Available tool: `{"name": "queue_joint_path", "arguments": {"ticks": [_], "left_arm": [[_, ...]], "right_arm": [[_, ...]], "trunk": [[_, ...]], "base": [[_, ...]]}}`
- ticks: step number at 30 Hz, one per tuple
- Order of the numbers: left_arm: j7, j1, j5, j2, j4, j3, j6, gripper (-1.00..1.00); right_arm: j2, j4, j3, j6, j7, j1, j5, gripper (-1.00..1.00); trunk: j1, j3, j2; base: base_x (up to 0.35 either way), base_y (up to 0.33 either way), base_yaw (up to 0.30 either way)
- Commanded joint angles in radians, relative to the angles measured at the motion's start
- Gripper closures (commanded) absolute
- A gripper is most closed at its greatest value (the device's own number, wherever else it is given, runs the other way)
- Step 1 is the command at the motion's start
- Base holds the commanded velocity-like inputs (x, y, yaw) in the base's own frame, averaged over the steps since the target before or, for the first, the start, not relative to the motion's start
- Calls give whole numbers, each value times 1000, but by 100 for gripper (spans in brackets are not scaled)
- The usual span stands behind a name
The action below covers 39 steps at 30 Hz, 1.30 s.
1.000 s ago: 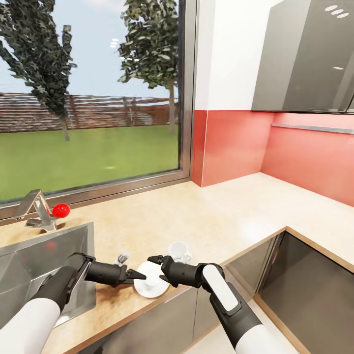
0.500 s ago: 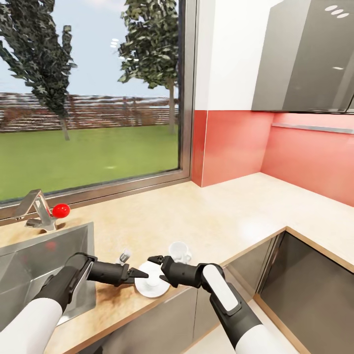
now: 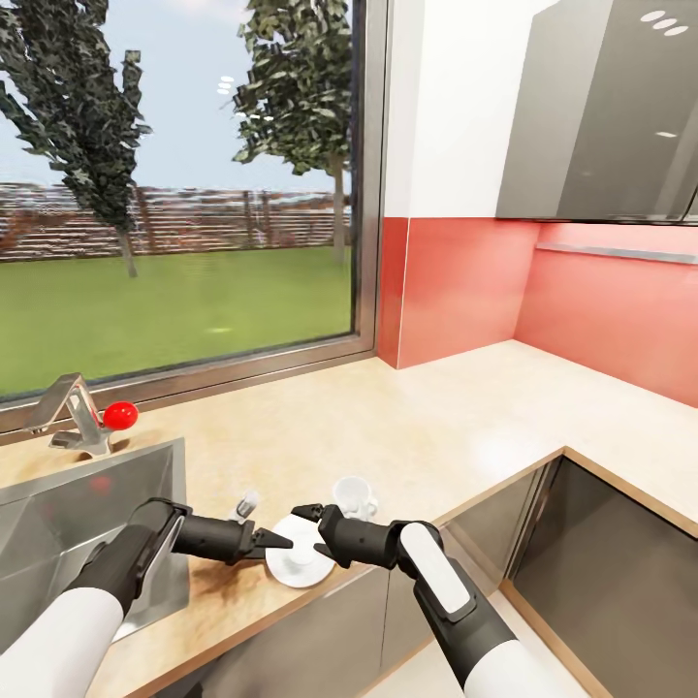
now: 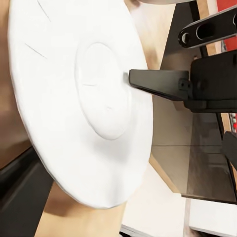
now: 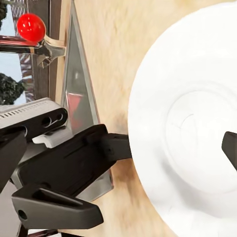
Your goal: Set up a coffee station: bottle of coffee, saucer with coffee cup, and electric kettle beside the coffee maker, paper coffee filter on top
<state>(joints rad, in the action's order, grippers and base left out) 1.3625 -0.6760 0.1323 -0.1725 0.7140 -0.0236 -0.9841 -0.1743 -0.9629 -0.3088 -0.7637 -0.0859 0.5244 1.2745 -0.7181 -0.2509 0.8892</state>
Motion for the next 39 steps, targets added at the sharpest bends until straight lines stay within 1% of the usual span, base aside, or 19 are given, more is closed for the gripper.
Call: {"name": "queue_joint_path", "arguments": {"ticks": [1, 7, 15, 16, 39], "left_arm": [[9, -1, 8, 1, 1, -2, -13, -100], [9, -1, 9, 13, 1, -2, -13, -100], [9, -1, 9, 14, 1, -3, -13, -100], [9, -1, 9, 14, 1, -3, -13, 100], [9, -1, 9, 12, 1, 2, -13, 100]], "right_arm": [[0, 25, -1, -3, -12, 0, -12, -100], [0, 27, -1, -3, -12, 0, -12, -100], [0, 27, -1, -3, -12, 0, -13, -100], [0, 27, -1, -3, -12, 0, -14, -100], [0, 29, -1, -3, -12, 0, -14, -100]], "trunk": [[0, -2, 1], [0, -2, 1], [0, -2, 1], [0, -2, 1], [0, -2, 1]], "base": [[0, 0, 0], [0, 0, 0], [0, 0, 0], [0, 0, 0], [0, 0, 0]]}}
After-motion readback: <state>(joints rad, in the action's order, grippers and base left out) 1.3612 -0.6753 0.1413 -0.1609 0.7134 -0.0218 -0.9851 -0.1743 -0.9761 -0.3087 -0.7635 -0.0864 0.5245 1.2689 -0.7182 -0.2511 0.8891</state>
